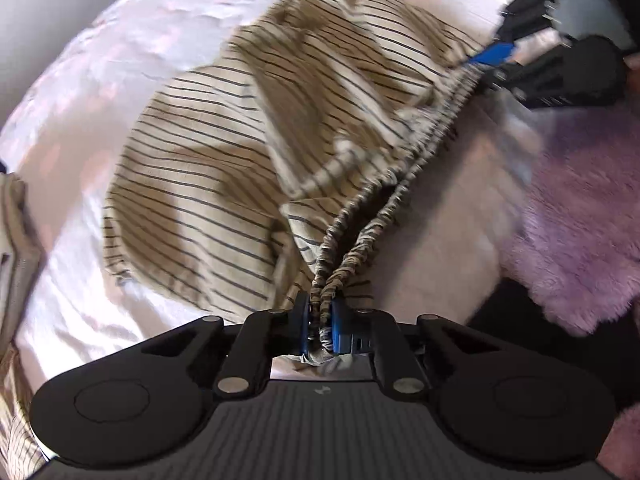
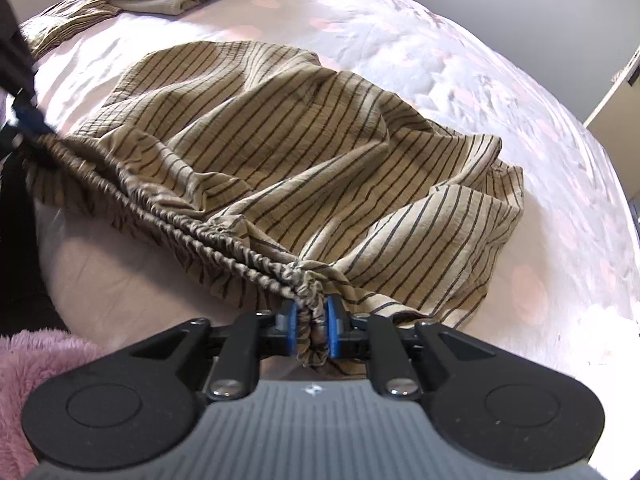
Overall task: Fold clothes
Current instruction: 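Lift the striped garment high by its waistband with both tools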
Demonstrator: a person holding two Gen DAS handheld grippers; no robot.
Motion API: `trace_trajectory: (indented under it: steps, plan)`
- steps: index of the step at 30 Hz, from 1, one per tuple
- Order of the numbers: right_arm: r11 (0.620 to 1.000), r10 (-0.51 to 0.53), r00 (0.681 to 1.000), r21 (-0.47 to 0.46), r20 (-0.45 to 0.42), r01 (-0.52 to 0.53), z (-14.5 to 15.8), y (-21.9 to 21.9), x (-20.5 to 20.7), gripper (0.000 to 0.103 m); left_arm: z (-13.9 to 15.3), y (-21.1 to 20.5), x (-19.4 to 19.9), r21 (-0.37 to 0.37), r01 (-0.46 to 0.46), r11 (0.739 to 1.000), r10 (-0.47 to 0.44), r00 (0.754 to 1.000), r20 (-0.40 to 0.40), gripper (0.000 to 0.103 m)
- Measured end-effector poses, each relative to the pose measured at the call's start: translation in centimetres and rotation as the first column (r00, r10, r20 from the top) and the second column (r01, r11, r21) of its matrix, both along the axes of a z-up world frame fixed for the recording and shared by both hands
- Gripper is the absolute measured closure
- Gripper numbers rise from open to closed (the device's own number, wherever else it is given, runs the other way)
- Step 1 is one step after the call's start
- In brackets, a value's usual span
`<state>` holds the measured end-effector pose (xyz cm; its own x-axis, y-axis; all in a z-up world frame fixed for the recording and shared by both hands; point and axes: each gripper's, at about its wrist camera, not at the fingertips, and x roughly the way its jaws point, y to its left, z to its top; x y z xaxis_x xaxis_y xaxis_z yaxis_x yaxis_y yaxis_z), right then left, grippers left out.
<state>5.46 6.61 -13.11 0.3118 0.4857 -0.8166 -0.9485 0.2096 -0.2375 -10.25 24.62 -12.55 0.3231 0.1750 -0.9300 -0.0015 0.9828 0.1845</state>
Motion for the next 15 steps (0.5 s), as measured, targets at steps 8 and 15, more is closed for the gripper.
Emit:
trace_trajectory:
  steps: [8, 15]
  plan:
    - [0.999, 0.029, 0.997, -0.015, 0.069, -0.028, 0.0, -0.3, -1.2, 0.061, 0.2, 1.3, -0.4, -0.020, -0.058, 0.998, 0.059, 0.997, 0.047, 0.095]
    - [0.993, 0.119, 0.979, -0.033, 0.167, -0.115, 0.4, -0.6, -3.2, 0.087, 1.1, 1.8, -0.9, -0.018, -0.099, 0.995, 0.100, 0.990, 0.101, 0.096]
